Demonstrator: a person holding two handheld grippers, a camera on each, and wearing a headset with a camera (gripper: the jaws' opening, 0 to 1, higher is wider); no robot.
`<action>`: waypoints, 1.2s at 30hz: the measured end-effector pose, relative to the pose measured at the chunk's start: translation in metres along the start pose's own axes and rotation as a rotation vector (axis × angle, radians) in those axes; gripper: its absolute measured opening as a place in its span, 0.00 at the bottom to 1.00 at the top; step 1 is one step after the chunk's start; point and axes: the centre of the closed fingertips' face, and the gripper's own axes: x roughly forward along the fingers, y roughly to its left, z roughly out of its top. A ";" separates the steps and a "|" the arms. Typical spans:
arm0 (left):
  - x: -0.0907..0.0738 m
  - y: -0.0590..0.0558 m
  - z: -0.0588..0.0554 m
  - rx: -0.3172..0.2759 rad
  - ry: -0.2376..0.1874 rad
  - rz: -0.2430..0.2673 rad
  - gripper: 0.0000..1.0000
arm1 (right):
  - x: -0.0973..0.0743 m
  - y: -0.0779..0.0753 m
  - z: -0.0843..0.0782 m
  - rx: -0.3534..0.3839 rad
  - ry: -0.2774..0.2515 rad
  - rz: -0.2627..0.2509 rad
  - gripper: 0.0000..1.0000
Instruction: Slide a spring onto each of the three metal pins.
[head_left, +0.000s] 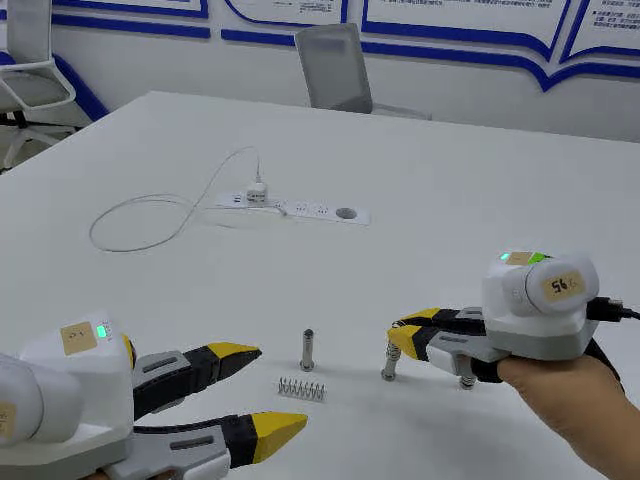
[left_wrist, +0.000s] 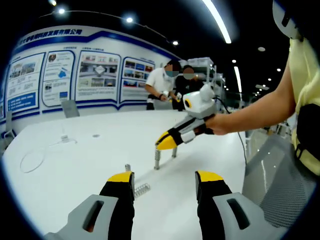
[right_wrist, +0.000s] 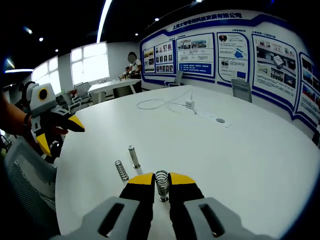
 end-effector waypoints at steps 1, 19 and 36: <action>0.000 0.000 0.000 0.000 0.000 0.000 0.50 | 0.001 0.000 -0.002 -0.002 0.004 0.000 0.12; -0.002 0.002 -0.004 -0.012 -0.003 0.005 0.50 | 0.012 0.002 -0.026 0.007 0.076 -0.006 0.14; -0.005 0.003 -0.004 -0.005 -0.007 0.012 0.51 | -0.009 0.036 -0.037 0.004 0.088 0.052 0.16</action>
